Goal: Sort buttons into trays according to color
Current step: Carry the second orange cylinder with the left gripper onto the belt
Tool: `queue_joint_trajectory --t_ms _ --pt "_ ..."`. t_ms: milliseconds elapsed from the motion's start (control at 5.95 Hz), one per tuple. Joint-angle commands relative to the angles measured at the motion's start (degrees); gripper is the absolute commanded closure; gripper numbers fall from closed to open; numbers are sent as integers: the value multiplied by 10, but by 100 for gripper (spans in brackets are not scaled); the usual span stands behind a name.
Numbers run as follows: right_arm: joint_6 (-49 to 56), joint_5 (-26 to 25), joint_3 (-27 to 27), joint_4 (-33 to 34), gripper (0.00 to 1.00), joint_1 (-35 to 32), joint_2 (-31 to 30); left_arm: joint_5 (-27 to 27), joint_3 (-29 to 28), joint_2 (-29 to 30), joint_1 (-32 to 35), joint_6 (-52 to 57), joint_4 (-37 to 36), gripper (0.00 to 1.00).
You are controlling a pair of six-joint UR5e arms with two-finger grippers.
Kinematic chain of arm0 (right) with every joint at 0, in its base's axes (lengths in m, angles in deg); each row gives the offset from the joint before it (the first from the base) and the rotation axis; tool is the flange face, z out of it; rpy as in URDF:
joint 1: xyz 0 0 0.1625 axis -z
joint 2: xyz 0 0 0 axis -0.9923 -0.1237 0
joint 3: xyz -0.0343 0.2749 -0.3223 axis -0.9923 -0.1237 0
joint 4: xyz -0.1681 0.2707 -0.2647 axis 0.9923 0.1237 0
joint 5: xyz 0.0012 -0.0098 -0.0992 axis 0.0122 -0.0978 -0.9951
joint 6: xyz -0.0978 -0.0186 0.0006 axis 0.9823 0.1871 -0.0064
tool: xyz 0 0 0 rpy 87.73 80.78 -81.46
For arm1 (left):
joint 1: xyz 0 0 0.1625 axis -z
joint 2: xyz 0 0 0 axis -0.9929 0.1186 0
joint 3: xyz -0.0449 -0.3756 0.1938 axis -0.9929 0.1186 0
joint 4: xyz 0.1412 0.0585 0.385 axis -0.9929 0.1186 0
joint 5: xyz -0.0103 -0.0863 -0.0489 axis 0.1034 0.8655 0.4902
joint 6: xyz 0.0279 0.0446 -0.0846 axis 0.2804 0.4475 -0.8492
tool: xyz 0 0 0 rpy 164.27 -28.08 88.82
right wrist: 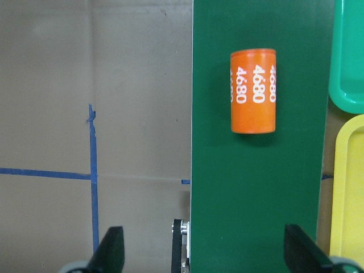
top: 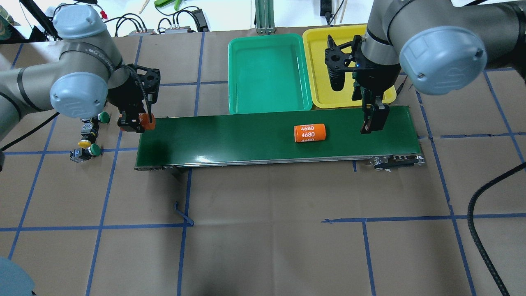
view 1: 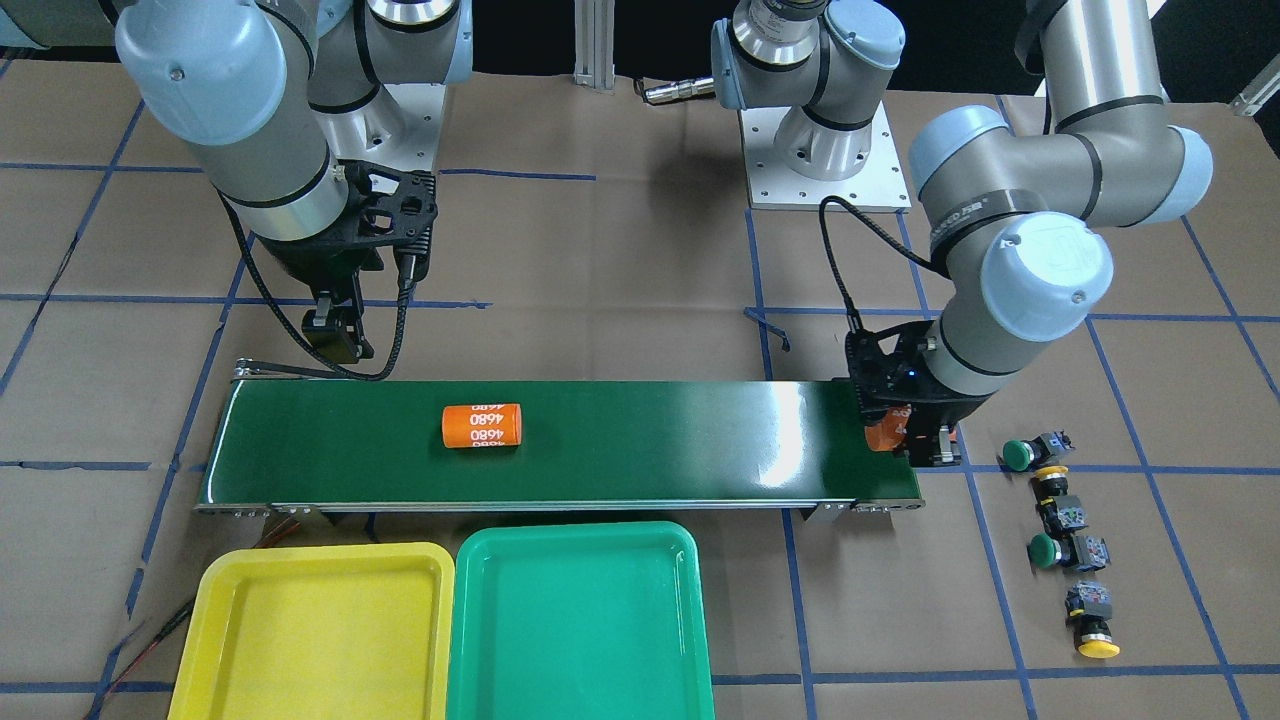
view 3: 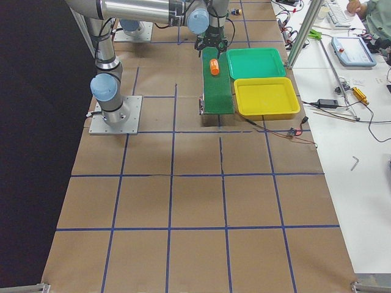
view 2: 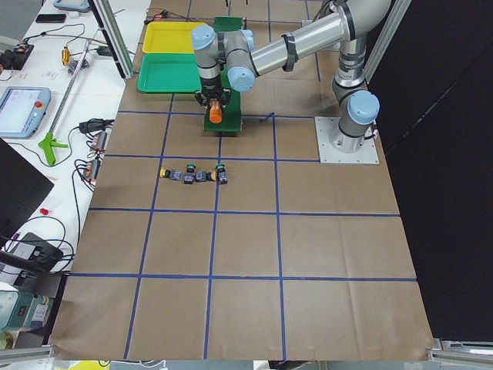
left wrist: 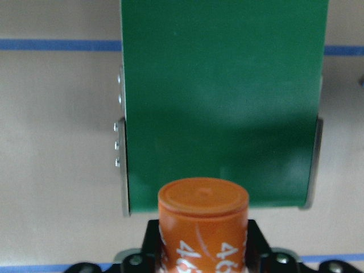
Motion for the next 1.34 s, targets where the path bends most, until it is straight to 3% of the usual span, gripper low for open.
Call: queue_joint_trajectory --t_ms 0,168,336,504,840,1176 --pt "1 29 0 10 0 -1 4 0 24 6 43 -43 -8 95" --pt "1 28 1 10 0 0 5 -1 34 5 48 -54 -6 94" --pt "1 27 1 10 0 -1 5 -3 37 4 45 -52 -26 58" --pt "1 25 1 10 0 0 5 -4 35 3 41 -50 -31 8" --pt "0 24 1 11 0 0 5 -4 25 -6 21 -42 -30 2" --pt "0 24 1 10 0 0 4 1 26 -20 -96 24 -23 2"
